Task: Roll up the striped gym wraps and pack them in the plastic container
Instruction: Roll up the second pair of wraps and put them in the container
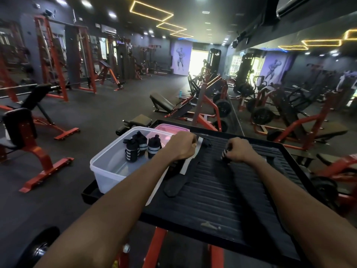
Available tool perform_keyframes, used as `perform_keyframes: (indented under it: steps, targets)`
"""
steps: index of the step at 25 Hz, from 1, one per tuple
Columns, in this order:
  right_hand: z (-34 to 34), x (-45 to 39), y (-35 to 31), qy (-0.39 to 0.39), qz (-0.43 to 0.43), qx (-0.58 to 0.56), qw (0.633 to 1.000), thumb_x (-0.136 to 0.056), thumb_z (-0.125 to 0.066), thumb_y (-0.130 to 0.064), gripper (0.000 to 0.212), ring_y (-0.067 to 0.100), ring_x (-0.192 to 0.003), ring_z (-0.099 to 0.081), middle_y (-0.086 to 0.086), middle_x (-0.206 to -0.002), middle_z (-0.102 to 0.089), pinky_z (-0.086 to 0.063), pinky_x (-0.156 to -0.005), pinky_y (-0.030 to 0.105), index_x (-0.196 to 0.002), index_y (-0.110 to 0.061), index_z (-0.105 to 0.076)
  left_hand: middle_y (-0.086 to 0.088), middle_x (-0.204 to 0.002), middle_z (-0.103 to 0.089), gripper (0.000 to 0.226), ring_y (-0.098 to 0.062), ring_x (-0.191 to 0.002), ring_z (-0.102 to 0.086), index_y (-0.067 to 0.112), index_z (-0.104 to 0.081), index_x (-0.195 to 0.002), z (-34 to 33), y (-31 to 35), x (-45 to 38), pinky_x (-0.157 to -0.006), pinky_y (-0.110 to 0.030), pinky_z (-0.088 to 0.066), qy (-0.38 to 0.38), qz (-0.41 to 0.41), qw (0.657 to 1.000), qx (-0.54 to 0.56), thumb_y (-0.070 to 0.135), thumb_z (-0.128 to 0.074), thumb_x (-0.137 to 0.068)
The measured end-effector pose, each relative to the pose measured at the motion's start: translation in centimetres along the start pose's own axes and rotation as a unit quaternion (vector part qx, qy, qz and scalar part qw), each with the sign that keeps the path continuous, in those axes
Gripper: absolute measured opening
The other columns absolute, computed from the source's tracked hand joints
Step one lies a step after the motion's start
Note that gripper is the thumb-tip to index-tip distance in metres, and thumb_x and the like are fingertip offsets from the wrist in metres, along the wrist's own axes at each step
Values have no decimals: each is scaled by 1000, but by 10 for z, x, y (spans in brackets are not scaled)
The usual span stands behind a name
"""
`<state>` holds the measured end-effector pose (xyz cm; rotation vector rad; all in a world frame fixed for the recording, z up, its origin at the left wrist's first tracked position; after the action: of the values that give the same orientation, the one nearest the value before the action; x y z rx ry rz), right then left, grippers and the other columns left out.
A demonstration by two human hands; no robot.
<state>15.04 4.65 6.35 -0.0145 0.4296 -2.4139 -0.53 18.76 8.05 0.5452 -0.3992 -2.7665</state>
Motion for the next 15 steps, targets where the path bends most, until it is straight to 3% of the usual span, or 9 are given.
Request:
perform_keyframes:
  steps: [3, 5, 9, 11, 13, 15]
  targets:
    - [15, -2, -47, -26, 11, -208, 978, -80, -72, 0, 15, 20, -58, -67, 11, -82, -72, -58, -57, 30, -92, -9, -71, -9, -95, -75, 20, -27, -89, -67, 12, -74, -92, 29, -23, 1, -82, -39, -55, 59, 15, 998, 24, 15, -55, -88]
    - [21, -3, -86, -54, 55, -255, 964, -80, -69, 11, 26, 18, -49, -64, 13, -79, -69, -56, -49, 27, -104, 1, -68, -11, -96, -75, 18, -29, -89, -66, 9, -73, -92, 52, -41, 6, -83, -38, -53, 92, 20, 995, 24, 12, -56, -88]
    - [19, -1, -160, -67, 153, -205, 964, -84, -77, -14, 22, 20, -68, -70, 7, -90, -72, -58, -55, 28, -105, -14, -71, -12, -108, -73, 19, -35, -103, -64, 13, -72, -99, 93, -89, 34, -88, -40, -50, 140, 92, 985, -32, 13, -56, -89]
    - [15, 2, -190, -60, 208, -167, 962, -82, -79, -20, 20, 18, -82, -70, 1, -95, -73, -56, -59, 19, -102, -18, -75, -9, -118, -68, 21, -36, -112, -56, 17, -70, -106, 107, -108, 52, -93, -44, -43, 141, 137, 977, -86, 17, -54, -92]
    - [12, 5, -210, -55, 236, -153, 958, -81, -78, -18, 21, 19, -81, -71, 3, -96, -74, -49, -51, 8, -102, -16, -76, -6, -125, -62, 23, -34, -118, -50, 18, -66, -112, 110, -122, 66, -97, -44, -36, 114, 165, 972, -122, 16, -53, -94]
    - [9, 3, -228, -45, 249, -142, 957, -80, -77, -18, 19, 22, -74, -74, 6, -91, -76, -54, -53, 14, -98, -15, -76, -6, -130, -58, 25, -34, -123, -44, 21, -65, -115, 110, -142, 78, -101, -48, -33, 83, 196, 967, -139, 17, -55, -93]
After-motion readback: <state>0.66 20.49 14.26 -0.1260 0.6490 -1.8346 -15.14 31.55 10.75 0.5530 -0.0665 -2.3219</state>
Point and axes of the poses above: each hand's wrist, its own x-axis away from the middle knuckle, its own z-axis out of the back of the hand, y = z × x, the point moved 9 cm from there along -x, towards the middle knuckle
